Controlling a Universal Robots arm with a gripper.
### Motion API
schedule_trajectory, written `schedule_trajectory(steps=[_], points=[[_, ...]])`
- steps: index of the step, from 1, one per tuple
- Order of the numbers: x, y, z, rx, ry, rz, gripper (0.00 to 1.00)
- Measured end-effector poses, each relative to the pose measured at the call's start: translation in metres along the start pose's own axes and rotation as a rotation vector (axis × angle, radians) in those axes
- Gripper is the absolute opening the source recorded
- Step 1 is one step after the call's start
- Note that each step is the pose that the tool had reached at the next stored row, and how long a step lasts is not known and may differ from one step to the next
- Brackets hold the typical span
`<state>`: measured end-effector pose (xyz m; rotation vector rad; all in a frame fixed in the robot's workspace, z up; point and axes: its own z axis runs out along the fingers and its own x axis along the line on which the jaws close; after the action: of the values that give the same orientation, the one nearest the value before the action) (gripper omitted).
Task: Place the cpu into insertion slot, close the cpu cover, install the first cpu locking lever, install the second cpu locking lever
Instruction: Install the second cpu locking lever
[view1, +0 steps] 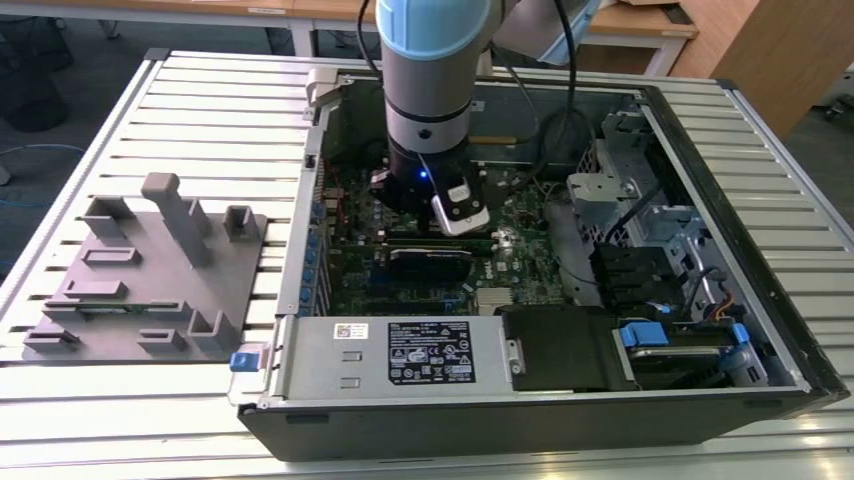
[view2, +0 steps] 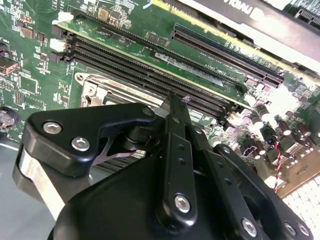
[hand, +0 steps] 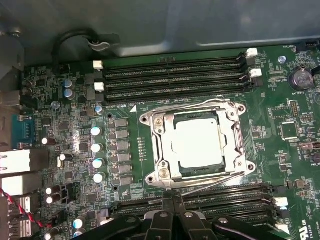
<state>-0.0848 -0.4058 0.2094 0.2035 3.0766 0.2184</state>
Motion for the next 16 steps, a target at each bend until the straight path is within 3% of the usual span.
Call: schedule_trajectory(steps=[7,16], points=[[0.0016,0.0053,0.0011,0.0066,-0.0011,0.000,0.10],[0.0027,0.0054,0.0022,0.0114,-0.0016,-0.001,0.10]])
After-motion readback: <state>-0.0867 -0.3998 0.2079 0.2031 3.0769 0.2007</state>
